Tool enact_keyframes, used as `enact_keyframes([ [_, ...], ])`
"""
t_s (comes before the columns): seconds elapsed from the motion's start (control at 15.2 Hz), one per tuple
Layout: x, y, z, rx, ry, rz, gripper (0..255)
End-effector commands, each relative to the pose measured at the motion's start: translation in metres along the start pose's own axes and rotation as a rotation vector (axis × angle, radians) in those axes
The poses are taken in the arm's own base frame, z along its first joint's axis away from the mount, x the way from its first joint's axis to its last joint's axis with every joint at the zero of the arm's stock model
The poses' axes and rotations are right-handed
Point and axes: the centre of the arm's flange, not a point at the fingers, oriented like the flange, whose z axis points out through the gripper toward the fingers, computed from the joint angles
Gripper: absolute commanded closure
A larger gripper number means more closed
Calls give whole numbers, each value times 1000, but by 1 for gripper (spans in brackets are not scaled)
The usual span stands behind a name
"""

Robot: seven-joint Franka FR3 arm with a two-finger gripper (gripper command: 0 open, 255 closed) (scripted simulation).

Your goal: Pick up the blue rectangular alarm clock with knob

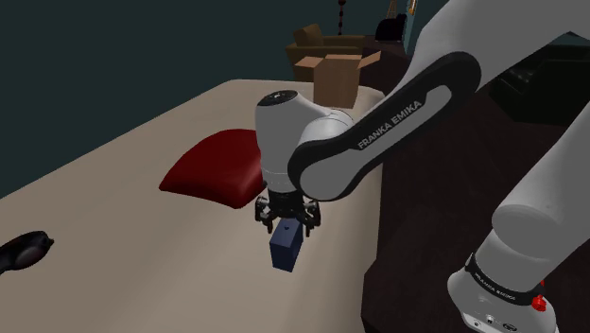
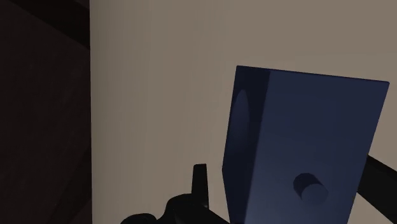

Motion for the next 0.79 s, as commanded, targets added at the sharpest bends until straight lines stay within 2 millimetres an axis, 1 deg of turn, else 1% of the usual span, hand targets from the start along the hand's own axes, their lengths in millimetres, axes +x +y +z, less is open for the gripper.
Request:
enact_keyframes([
  [0.0, -1, 0, 2, 1, 0, 0, 255],
  [0.59, -1, 0, 2, 1, 0, 0, 255],
  [0.73, -1, 0, -9, 1, 0, 0, 255],
])
